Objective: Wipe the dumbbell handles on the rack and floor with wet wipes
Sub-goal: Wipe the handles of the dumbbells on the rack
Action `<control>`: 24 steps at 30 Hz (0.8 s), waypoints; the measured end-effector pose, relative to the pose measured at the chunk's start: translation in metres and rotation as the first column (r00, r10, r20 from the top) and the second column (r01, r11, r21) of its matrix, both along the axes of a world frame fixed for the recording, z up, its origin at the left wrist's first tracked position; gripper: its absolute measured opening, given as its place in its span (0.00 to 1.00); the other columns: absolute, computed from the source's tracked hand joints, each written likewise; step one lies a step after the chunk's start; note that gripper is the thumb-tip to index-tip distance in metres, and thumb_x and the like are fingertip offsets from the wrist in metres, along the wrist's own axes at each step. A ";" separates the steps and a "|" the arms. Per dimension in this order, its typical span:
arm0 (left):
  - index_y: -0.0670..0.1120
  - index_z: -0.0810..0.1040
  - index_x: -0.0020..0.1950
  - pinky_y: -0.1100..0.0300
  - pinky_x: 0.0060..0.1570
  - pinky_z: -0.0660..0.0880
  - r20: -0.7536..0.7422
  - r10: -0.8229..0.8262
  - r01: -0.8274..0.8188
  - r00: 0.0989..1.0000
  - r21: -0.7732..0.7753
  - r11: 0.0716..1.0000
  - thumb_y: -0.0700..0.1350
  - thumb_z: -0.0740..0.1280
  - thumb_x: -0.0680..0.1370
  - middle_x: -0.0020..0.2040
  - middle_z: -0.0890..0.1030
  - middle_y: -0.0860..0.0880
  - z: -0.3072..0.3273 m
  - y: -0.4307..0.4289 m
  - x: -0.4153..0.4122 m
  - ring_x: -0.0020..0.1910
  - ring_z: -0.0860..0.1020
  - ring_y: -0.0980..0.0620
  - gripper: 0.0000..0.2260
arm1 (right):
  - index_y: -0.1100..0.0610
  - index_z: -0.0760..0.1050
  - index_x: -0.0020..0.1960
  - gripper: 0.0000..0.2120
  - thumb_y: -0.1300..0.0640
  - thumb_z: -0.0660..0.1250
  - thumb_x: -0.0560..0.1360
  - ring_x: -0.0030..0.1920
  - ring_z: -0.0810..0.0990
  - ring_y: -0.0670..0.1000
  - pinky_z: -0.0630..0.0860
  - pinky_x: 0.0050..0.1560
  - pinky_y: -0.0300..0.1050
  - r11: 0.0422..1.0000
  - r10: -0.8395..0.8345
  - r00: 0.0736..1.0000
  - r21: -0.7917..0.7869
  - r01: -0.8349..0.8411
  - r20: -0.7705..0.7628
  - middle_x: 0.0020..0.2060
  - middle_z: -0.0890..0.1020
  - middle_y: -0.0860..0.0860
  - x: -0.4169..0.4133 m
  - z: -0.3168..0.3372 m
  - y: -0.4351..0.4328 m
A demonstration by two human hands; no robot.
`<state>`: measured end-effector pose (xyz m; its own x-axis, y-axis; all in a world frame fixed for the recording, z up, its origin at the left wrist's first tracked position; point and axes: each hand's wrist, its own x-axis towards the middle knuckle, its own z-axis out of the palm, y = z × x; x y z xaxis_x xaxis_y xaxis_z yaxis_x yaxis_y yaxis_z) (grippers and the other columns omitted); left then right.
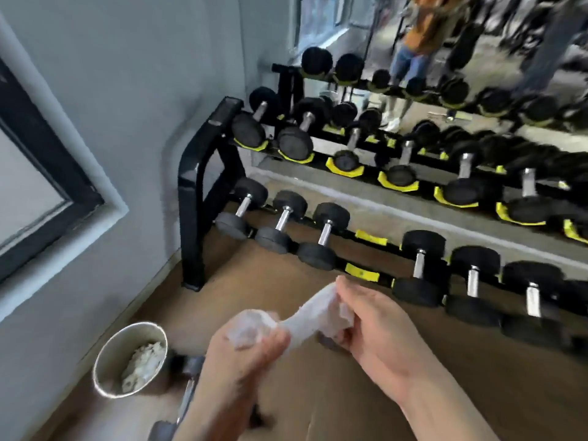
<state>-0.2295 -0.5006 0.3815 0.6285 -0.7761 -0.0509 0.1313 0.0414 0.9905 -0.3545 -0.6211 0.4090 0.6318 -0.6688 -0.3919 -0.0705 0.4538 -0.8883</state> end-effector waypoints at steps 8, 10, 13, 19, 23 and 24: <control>0.46 0.83 0.35 0.65 0.35 0.69 0.133 -0.223 0.167 0.966 0.339 0.926 0.55 0.69 0.75 0.29 0.81 0.54 -0.001 -0.044 -0.030 0.31 0.76 0.59 0.15 | 0.70 0.72 0.49 0.40 0.28 0.58 0.72 0.47 0.79 0.66 0.76 0.49 0.62 0.885 -0.329 0.931 -0.397 0.244 -0.160 0.48 0.75 0.71 -0.069 0.023 0.004; 0.50 0.82 0.37 0.63 0.37 0.73 0.274 -0.287 0.168 0.918 0.387 0.906 0.47 0.63 0.80 0.34 0.83 0.53 0.003 -0.055 -0.044 0.35 0.79 0.58 0.14 | 0.64 0.76 0.48 0.35 0.29 0.62 0.71 0.43 0.80 0.59 0.75 0.44 0.56 0.884 -0.256 0.941 -0.448 0.135 -0.223 0.42 0.79 0.63 -0.090 0.023 0.003; 0.48 0.85 0.46 0.58 0.42 0.77 -0.033 -0.328 0.325 0.944 0.263 0.908 0.45 0.63 0.79 0.42 0.83 0.43 0.010 -0.067 -0.065 0.40 0.81 0.51 0.10 | 0.49 0.78 0.54 0.13 0.47 0.74 0.72 0.47 0.82 0.44 0.78 0.48 0.40 0.910 -0.087 0.939 -0.409 -0.060 -0.331 0.45 0.84 0.43 -0.123 0.026 -0.002; 0.35 0.79 0.56 0.54 0.33 0.79 -0.620 -0.215 0.351 0.754 0.104 0.931 0.46 0.59 0.81 0.50 0.83 0.36 0.033 -0.114 -0.098 0.43 0.84 0.42 0.16 | 0.52 0.83 0.49 0.09 0.59 0.64 0.79 0.34 0.75 0.45 0.72 0.39 0.39 0.938 -0.261 0.931 -0.294 0.183 -0.255 0.38 0.81 0.51 -0.173 0.014 -0.041; 0.41 0.81 0.49 0.59 0.26 0.75 -0.454 -0.139 0.261 0.880 0.219 0.940 0.49 0.63 0.80 0.38 0.84 0.45 0.035 -0.158 -0.132 0.32 0.81 0.50 0.13 | 0.62 0.80 0.51 0.08 0.62 0.63 0.79 0.39 0.81 0.52 0.77 0.32 0.41 0.838 -0.519 0.854 0.192 0.511 -0.007 0.45 0.82 0.60 -0.194 0.008 -0.086; 0.42 0.81 0.47 0.60 0.25 0.73 -0.415 -0.123 0.237 0.902 0.237 0.942 0.49 0.64 0.80 0.34 0.83 0.47 0.034 -0.171 -0.142 0.30 0.80 0.52 0.12 | 0.64 0.79 0.48 0.07 0.62 0.63 0.79 0.38 0.80 0.53 0.78 0.31 0.42 0.802 -0.562 0.827 0.246 0.545 0.001 0.42 0.82 0.61 -0.199 0.009 -0.100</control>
<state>-0.3715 -0.6712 0.4156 0.3645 -0.7926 -0.4889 0.4864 -0.2856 0.8257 -0.5535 -0.7207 0.4176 0.2124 -0.8120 -0.5436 0.3124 0.5835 -0.7496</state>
